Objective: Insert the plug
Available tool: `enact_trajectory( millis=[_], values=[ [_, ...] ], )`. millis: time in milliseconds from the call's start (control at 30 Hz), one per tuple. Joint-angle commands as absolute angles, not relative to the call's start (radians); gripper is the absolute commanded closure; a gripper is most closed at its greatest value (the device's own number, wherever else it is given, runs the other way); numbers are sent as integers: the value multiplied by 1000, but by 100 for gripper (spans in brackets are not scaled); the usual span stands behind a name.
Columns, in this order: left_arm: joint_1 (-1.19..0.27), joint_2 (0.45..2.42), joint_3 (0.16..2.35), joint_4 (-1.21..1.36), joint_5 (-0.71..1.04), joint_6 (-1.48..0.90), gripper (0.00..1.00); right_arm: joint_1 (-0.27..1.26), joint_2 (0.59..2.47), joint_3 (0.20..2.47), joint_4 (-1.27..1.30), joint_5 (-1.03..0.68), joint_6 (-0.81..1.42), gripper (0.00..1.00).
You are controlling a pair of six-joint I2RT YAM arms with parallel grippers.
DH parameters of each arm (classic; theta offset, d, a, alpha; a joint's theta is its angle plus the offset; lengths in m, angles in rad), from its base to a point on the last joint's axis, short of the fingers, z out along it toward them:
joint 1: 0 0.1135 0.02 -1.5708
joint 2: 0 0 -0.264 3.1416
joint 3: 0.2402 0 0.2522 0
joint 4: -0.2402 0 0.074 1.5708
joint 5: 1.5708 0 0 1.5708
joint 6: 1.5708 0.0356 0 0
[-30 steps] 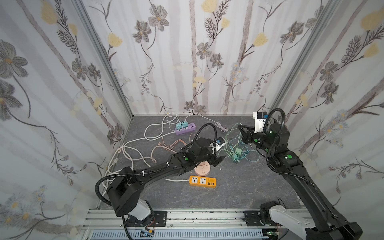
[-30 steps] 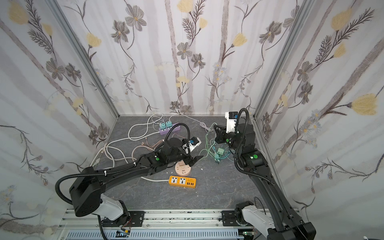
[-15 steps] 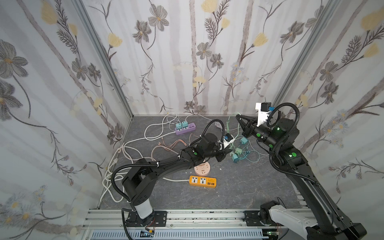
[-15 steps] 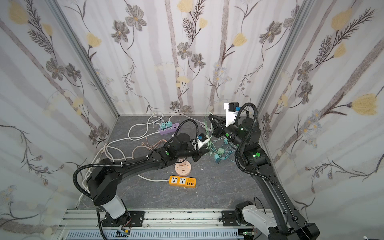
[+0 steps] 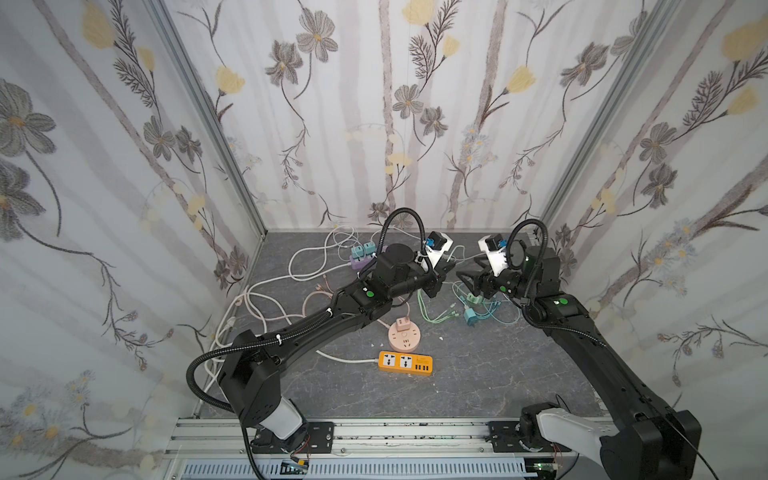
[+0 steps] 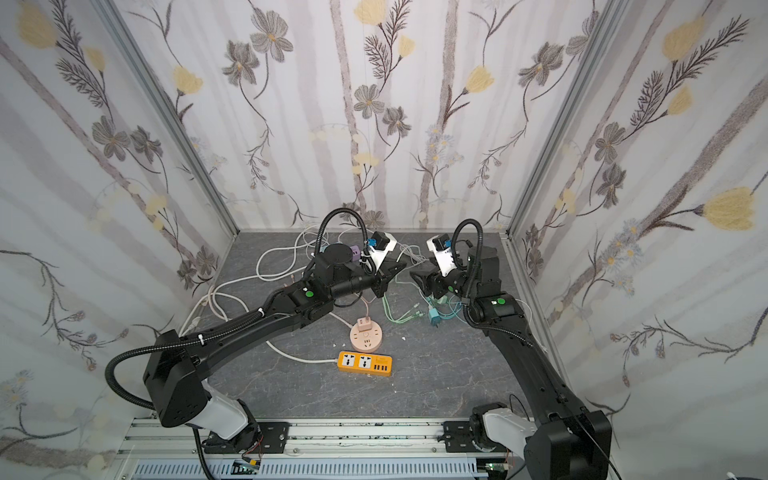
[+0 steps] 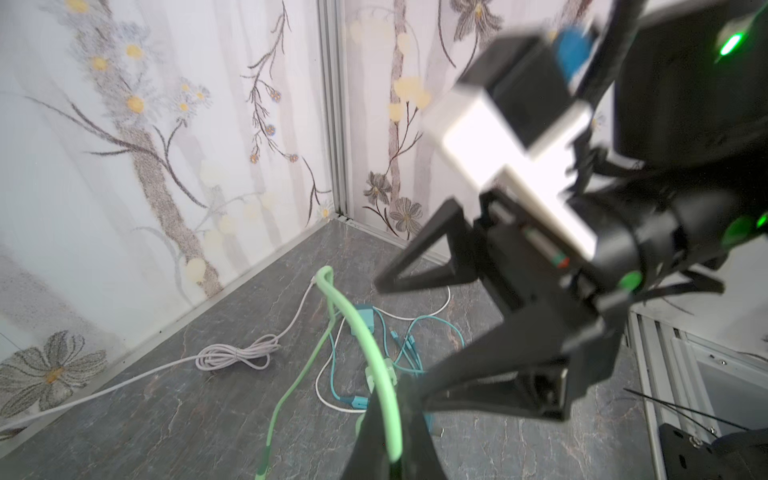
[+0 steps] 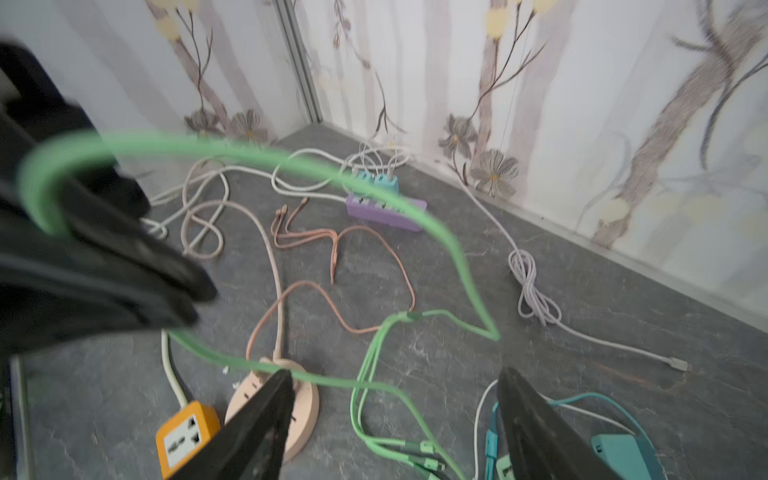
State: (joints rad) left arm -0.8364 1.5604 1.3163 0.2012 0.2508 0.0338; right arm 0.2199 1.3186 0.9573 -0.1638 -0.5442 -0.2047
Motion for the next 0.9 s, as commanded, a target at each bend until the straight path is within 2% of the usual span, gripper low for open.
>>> enact_trajectory(
  millis=[0, 267, 367, 500, 700, 867],
  values=[
    [-833, 1545, 1363, 186, 174, -17, 100, 219, 1349, 914, -167, -601, -446, 20],
    [-836, 1528, 1447, 155, 131, -100, 100, 216, 1444, 968, -330, -511, -735, 20],
    [-835, 1528, 1447, 158, 149, -99, 100, 216, 1507, 1008, -417, -514, -877, 20],
    [-831, 1522, 1445, 146, 137, -95, 100, 221, 1598, 1105, -527, -575, -956, 20],
    [-828, 1504, 1435, 143, 77, -142, 100, 248, 1700, 1135, -520, -521, -964, 21],
    [-830, 1505, 1446, 131, 50, -190, 100, 315, 1794, 1197, -515, -274, -771, 22]
  ],
)
